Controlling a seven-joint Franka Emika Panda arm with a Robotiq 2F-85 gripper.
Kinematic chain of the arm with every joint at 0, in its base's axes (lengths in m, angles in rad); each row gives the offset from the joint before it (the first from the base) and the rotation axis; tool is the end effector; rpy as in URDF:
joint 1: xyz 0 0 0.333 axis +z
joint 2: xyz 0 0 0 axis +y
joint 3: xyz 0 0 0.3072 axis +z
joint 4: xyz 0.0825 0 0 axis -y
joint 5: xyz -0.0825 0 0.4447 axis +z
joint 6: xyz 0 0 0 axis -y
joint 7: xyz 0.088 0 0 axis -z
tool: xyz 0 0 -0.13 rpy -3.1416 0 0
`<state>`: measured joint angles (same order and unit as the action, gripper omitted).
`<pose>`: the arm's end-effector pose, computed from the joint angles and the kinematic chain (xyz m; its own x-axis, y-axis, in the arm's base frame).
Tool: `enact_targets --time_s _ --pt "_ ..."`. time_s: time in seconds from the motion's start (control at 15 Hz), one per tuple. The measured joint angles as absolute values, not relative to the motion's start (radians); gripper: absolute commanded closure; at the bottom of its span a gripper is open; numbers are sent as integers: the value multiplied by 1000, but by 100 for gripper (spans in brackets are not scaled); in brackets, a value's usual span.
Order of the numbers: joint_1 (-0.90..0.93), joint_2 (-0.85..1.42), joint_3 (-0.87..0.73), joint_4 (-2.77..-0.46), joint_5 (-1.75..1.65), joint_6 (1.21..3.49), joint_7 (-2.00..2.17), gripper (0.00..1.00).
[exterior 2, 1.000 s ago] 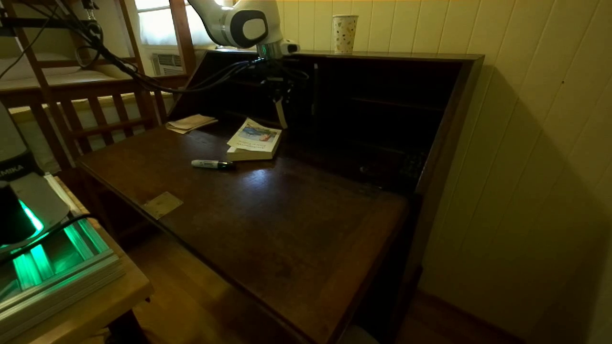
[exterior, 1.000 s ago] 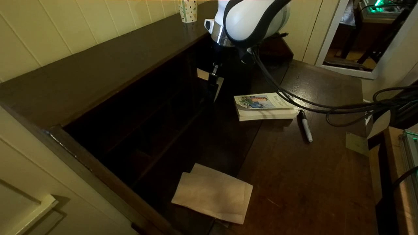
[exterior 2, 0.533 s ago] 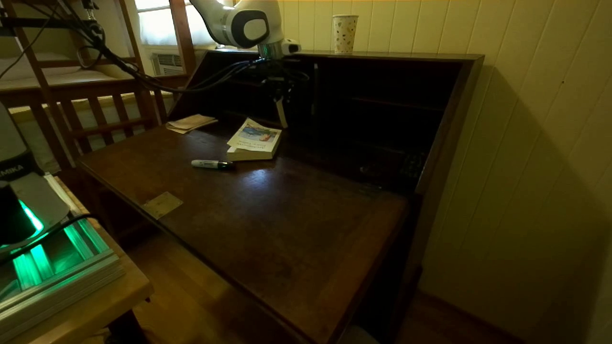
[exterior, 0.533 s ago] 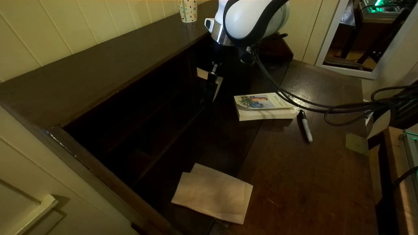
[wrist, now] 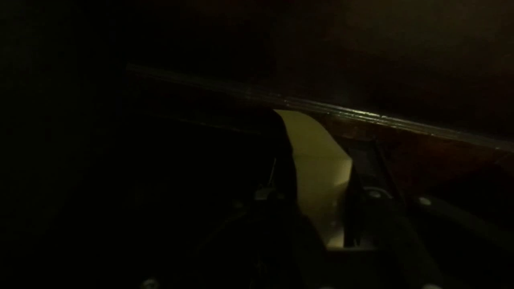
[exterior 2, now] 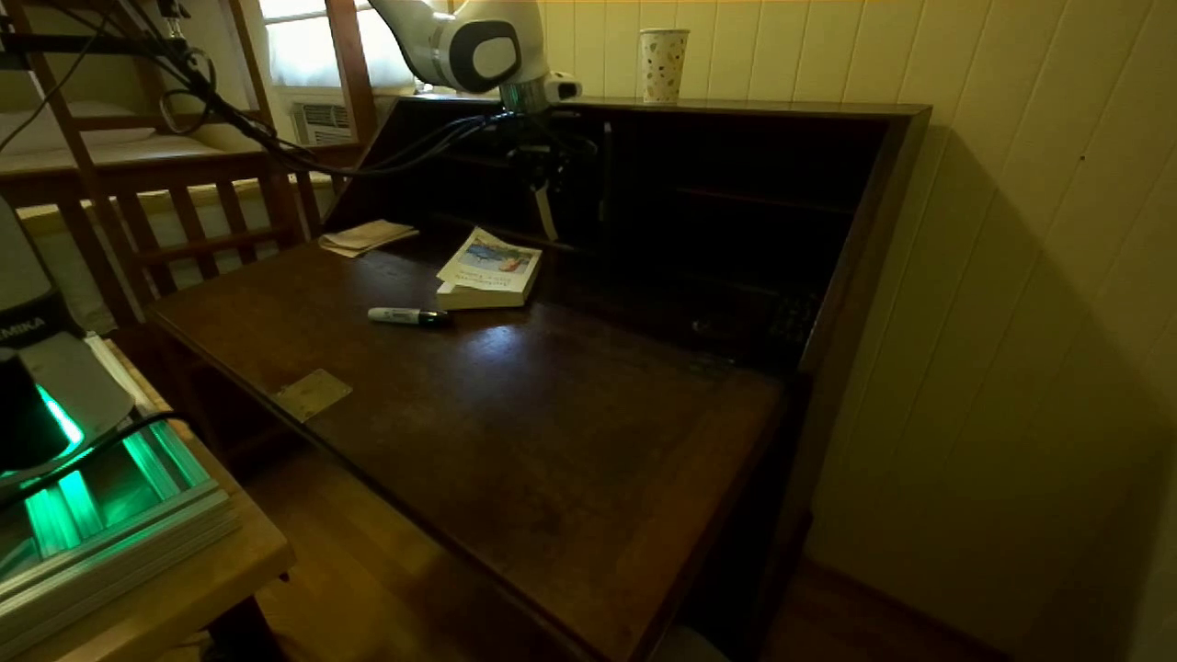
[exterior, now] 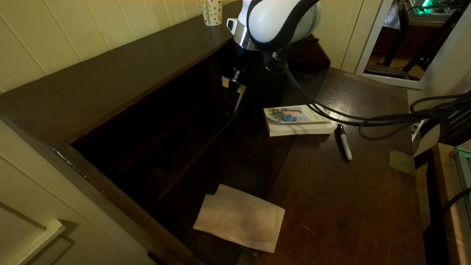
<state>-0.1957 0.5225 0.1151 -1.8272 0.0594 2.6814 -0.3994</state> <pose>0.7223 -0.0637 0.2123 0.9120 0.2342 0.3369 0.2367 -0.9710 0.0342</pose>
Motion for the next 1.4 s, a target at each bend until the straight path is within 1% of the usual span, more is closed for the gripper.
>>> enact_targets --time_s 0.67,0.87,0.93,1.0,1.07,1.13,1.4 --pt "-195 553 126 -1787 59 2688 -399 93" --pt "-195 554 126 -1785 59 2688 -399 86" --pt "-195 554 126 -1785 59 2688 -399 67" --pt "-195 554 126 -1785 59 2688 -399 51" --pt "-194 555 126 -1785 59 2689 -399 42" --pt "-193 558 127 -1781 59 2693 -399 41" --pt "-194 574 122 -1773 58 2717 -399 15"
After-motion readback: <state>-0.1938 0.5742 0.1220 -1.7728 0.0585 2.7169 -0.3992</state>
